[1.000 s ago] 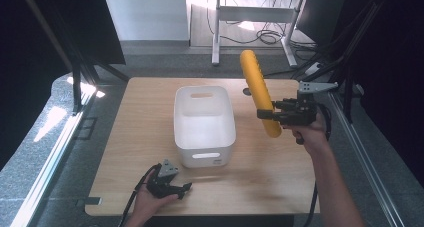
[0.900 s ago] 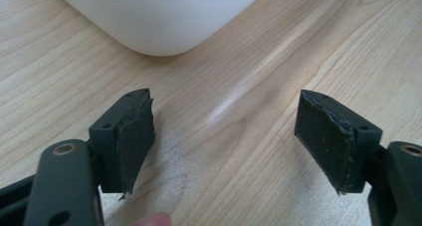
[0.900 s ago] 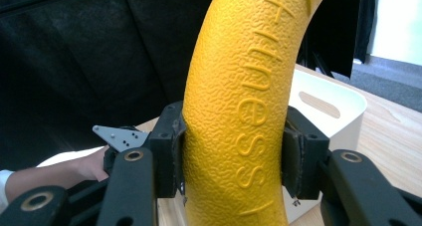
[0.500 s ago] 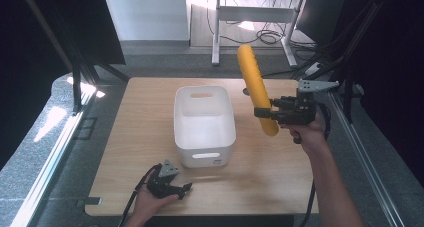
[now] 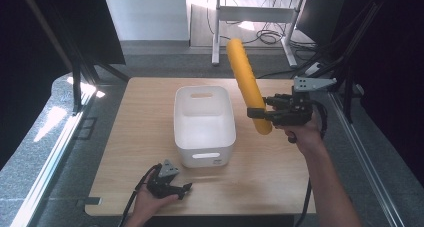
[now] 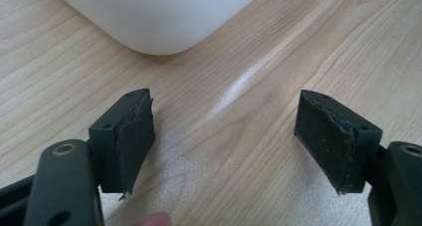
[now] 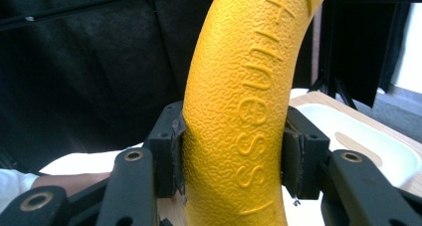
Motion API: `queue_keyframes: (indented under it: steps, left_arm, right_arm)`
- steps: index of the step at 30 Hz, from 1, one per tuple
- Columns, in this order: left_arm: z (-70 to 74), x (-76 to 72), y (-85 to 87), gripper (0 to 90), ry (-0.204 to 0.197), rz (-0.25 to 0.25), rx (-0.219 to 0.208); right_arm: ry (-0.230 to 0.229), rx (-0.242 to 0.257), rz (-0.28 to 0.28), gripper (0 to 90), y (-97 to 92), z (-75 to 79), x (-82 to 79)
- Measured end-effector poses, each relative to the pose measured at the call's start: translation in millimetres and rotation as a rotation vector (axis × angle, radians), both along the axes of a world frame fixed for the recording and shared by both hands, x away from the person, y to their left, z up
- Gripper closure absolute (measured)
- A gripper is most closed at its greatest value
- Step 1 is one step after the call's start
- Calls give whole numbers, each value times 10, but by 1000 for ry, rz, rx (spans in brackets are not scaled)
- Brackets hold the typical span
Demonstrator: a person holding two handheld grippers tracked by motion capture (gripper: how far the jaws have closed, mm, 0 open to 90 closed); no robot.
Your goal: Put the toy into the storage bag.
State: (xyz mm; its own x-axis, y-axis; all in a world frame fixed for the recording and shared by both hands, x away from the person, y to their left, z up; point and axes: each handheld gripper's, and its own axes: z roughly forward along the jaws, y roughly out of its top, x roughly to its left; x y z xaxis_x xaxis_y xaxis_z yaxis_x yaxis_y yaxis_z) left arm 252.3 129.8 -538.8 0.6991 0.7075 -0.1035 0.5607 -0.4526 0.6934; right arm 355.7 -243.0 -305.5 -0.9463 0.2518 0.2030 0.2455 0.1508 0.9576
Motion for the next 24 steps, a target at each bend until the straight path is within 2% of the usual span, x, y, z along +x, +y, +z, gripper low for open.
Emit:
queue_keyframes:
  steps: [8,17,24]
  left_arm:
    - [1,2,5,237,-1,0,-2]
    - [6,-2,7,237,-2,2,-4]
    - [4,-3,5,238,-1,2,-2]
  right_arm:
    - [13,28,20,511,79,12,31]
    - [-8,36,45,511,176,70,-15]
    - [-8,66,72,510,213,90,-38]
